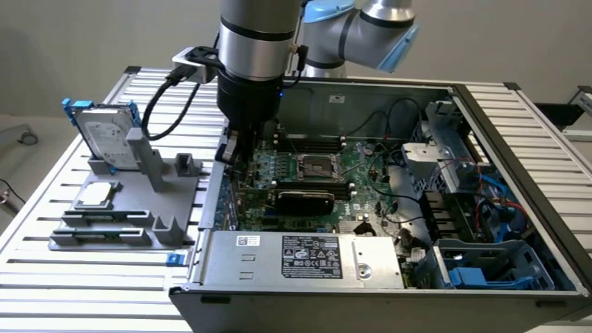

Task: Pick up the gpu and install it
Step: 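Press down on the gpu until it lock into place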

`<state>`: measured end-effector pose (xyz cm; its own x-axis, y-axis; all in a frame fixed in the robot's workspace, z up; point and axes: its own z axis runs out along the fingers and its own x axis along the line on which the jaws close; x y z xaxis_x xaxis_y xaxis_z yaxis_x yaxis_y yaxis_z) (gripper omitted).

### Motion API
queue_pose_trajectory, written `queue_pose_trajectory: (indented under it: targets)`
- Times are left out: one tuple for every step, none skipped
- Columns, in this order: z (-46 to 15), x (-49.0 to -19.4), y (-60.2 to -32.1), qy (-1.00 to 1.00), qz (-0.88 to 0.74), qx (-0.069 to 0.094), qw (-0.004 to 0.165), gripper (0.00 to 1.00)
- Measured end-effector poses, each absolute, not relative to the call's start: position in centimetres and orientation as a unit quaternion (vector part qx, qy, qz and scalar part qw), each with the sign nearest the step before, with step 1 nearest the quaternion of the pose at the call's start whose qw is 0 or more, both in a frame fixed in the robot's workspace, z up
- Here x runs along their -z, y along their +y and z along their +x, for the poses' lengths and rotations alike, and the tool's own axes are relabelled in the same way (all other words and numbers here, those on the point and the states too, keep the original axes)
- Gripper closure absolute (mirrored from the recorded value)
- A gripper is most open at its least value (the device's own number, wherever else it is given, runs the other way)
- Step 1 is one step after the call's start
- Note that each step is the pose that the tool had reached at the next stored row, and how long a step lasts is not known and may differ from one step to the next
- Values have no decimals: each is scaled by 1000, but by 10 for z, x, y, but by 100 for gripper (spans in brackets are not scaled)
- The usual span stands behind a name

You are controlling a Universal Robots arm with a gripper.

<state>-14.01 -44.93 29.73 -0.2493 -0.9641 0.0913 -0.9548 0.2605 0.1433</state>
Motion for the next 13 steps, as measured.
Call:
queue_pose_trajectory:
  targets:
    - [-140,-300,-449,-790,607,30,80,89]
    - [-140,-305,-449,-790,607,29,81,89]
    - [-139,-310,-449,-790,607,29,82,89]
    - [-139,-313,-449,-790,607,29,82,89]
    - [-138,-316,-449,-790,607,29,82,89]
    - [-137,-317,-449,-790,607,29,82,89]
    - [-135,-317,-449,-790,607,29,82,89]
    - [-132,-317,-450,-789,608,29,82,89]
    - [-130,-318,-450,-789,608,29,82,89]
    - [-127,-318,-450,-788,609,29,82,89]
    - [-125,-318,-450,-788,610,29,82,89]
    - [-122,-318,-450,-787,611,29,82,89]
    - [-121,-318,-450,-787,611,28,81,89]
